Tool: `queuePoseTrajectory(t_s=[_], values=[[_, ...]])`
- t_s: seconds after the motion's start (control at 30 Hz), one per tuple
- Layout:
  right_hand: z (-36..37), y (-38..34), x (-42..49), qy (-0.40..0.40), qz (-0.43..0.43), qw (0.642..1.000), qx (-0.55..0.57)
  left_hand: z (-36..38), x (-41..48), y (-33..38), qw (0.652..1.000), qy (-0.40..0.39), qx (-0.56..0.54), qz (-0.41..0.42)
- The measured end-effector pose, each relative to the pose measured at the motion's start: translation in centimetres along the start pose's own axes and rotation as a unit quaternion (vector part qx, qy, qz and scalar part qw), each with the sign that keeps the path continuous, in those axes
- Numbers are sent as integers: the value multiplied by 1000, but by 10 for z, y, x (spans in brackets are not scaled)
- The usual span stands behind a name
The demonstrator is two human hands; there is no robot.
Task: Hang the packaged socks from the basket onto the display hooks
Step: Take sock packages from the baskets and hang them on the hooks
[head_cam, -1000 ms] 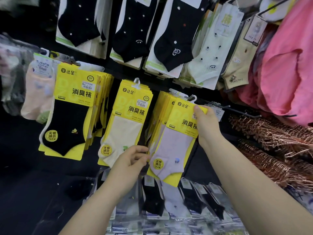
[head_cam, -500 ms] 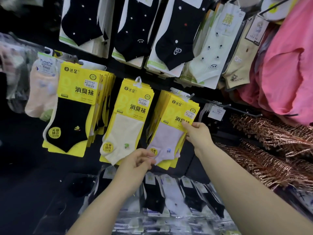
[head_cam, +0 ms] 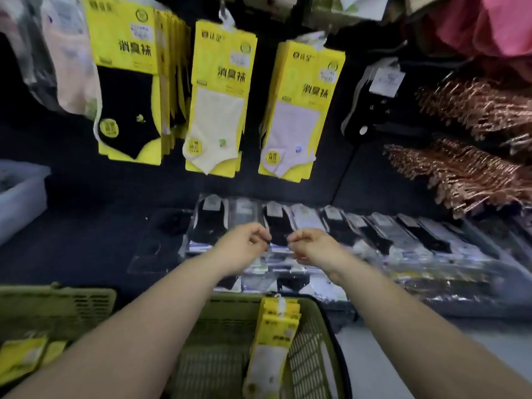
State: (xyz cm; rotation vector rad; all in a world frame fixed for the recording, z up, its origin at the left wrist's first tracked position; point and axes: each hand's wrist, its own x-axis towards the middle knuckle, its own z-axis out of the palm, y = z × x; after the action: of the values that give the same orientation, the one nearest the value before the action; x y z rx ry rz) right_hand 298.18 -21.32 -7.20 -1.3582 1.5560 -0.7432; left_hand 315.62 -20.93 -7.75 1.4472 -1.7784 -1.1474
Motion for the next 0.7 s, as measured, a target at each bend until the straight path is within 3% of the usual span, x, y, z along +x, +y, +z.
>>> queuePoseTrajectory(t_s=[0.17,0.27,0.4,0.7], values=[[33,82,2,-50,64,997,-7,29,-8,-64,977,-114,174,-36],[40,129,14,-42,107,988,-106,42,-16,-92,958,-173,224,-50],[38,164,26,-40,38,923,-381,51,-14,-105,934,-231,265,-70],[72,198,21,-45,22,876,-480,62,2,-107,915,-266,292,-77]])
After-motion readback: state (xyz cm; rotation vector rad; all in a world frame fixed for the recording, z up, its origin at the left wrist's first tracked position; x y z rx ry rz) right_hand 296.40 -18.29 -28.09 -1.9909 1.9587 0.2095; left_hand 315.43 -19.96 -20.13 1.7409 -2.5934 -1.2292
